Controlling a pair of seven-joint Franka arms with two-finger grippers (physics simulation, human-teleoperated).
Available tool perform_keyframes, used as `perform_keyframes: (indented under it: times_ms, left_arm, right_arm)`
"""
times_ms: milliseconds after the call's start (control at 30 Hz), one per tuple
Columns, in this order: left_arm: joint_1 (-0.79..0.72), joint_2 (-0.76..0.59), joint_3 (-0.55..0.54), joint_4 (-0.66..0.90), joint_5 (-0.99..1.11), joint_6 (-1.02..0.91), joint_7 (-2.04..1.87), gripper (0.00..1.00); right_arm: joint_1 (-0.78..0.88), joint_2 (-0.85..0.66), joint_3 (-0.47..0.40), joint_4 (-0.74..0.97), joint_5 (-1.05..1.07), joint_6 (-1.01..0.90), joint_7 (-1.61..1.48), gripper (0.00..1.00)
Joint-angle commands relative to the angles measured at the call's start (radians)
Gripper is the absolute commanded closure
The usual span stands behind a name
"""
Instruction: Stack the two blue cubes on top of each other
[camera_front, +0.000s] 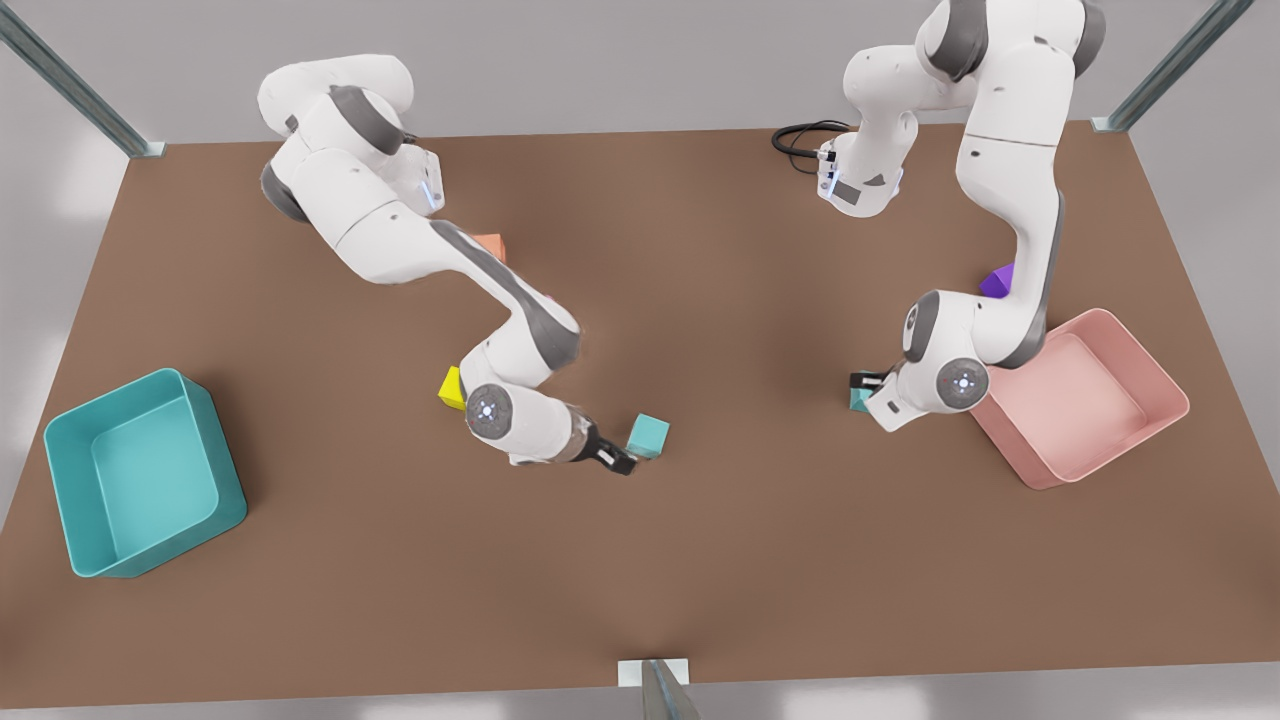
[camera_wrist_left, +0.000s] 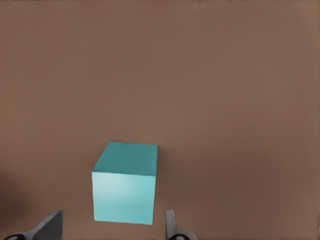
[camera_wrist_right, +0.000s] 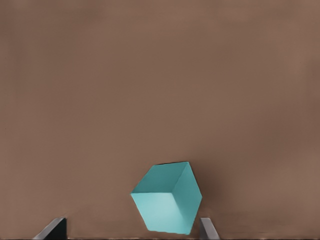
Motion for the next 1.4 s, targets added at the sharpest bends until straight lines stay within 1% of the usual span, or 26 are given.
perform_keyframes:
  times_ms: [0,33,67,100,133,167,200,267,300,333,367,400,433,500,567,600,733,800,833,900,933,967,1033,1167,1200,1367]
  left_arm:
    - [-0.002,0.009,0.000,0.000,-0.024,0.055,0.218,0.00]
    - [-0.004,0.016,0.000,0.000,-0.022,0.055,0.221,0.00]
    - [-0.005,0.024,0.000,0.000,-0.021,0.056,0.234,0.00]
    - [-0.005,0.038,0.000,0.000,-0.019,0.074,0.238,0.00]
    - [-0.005,0.049,0.000,0.000,-0.005,0.084,0.238,0.00]
    - [-0.002,0.053,0.000,0.000,0.015,0.084,0.238,0.00]
    - [-0.002,0.059,0.000,0.000,0.013,0.085,0.235,0.00]
    - [0.000,0.076,0.000,0.000,0.013,0.099,0.235,0.00]
    - [0.001,0.088,0.000,0.000,0.013,0.101,0.235,0.00]
    - [0.001,0.099,0.000,0.000,0.013,0.111,0.235,0.00]
    - [0.003,0.107,0.000,0.000,0.013,0.114,0.235,0.00]
    - [0.003,0.111,0.000,0.000,0.013,0.122,0.235,0.00]
    - [0.004,0.113,0.000,0.000,0.013,0.122,0.235,0.00]
    - [0.006,0.122,0.000,0.000,0.013,0.122,0.235,0.00]
    - [0.006,0.125,0.000,0.000,0.013,0.121,0.235,0.33]
    - [0.006,0.125,0.000,0.000,0.013,0.120,0.235,0.38]
    - [-0.017,0.092,0.000,0.017,0.015,0.104,0.224,0.38]
    - [-0.100,0.095,-0.006,0.183,0.015,-0.128,0.063,0.38]
    - [-0.135,0.095,-0.034,0.240,0.012,-0.192,-0.025,0.38]
    - [-0.160,0.116,-0.147,0.315,0.009,-0.208,-0.253,0.38]
    - [-0.166,0.153,-0.226,0.368,0.009,-0.208,-0.372,0.38]
    - [-0.204,0.197,-0.266,0.440,0.010,-0.208,-0.499,0.38]
    - [-0.301,0.294,-0.266,0.582,0.003,-0.208,-0.664,0.38]
    - [-0.387,0.478,-0.259,0.855,-0.005,-0.206,-0.770,0.38]
    - [-0.387,0.506,-0.256,0.890,-0.004,-0.202,-0.770,0.38]
    - [-0.393,0.536,-0.256,0.907,-0.004,-0.151,-0.770,0.38]
  right_arm:
    - [-0.119,-0.081,0.034,0.029,-0.019,-0.412,-0.046,0.00]
    - [-0.229,-0.118,0.038,0.038,-0.166,-0.521,-0.216,0.00]
    - [-0.317,-0.132,0.035,0.035,-0.271,-0.550,-0.435,0.00]
    - [-0.407,-0.122,0.032,0.034,-0.289,-0.555,-0.639,0.00]
    - [-0.414,-0.119,-0.011,0.037,-0.428,-0.552,-0.842,0.00]
    - [-0.410,-0.136,0.001,0.037,-0.592,-0.577,-1.026,0.00]
    - [-0.400,-0.199,0.000,0.038,-0.607,-0.637,-1.300,0.00]
    - [-0.383,-0.294,0.017,0.109,-0.558,-0.660,-1.666,0.00]
    - [-0.364,-0.440,0.011,0.043,-0.458,-0.662,-1.663,0.00]
    - [-0.282,-0.553,-0.101,-0.020,-0.371,-0.662,-1.611,0.00]
    - [-0.147,-0.570,-0.310,-0.052,-0.231,-0.656,-1.560,0.00]
    - [-0.148,-0.572,-0.316,-0.072,-0.231,-0.634,-1.513,0.00]
    - [-0.148,-0.627,-0.314,-0.146,-0.231,-0.601,-1.419,0.00]
    - [-0.137,-0.625,-0.314,-0.160,-0.228,-0.596,-1.391,0.00]
    - [-0.127,-0.579,-0.318,-0.151,-0.240,-0.591,-1.390,0.00]
    - [-0.121,-0.575,-0.313,-0.126,-0.240,-0.562,-1.365,0.00]
    - [-0.101,-0.572,-0.319,-0.135,-0.240,-0.595,-1.338,0.00]
    - [-0.102,-0.572,-0.322,-0.137,-0.242,-0.602,-1.338,0.00]
    - [-0.101,-0.570,-0.322,-0.137,-0.242,-0.605,-1.338,0.00]
    - [-0.101,-0.570,-0.322,-0.137,-0.242,-0.605,-1.338,0.00]
    - [-0.101,-0.570,-0.322,-0.137,-0.242,-0.605,-1.338,0.00]
    - [-0.101,-0.570,-0.322,-0.137,-0.242,-0.605,-1.338,0.00]
    - [-0.101,-0.570,-0.322,-0.137,-0.242,-0.607,-1.339,0.00]
    - [-0.101,-0.570,-0.322,-0.138,-0.242,-0.616,-1.338,0.00]
    - [-0.099,-0.570,-0.322,-0.140,-0.242,-0.616,-1.338,0.00]
    - [-0.098,-0.569,-0.322,-0.141,-0.242,-0.618,-1.338,0.00]
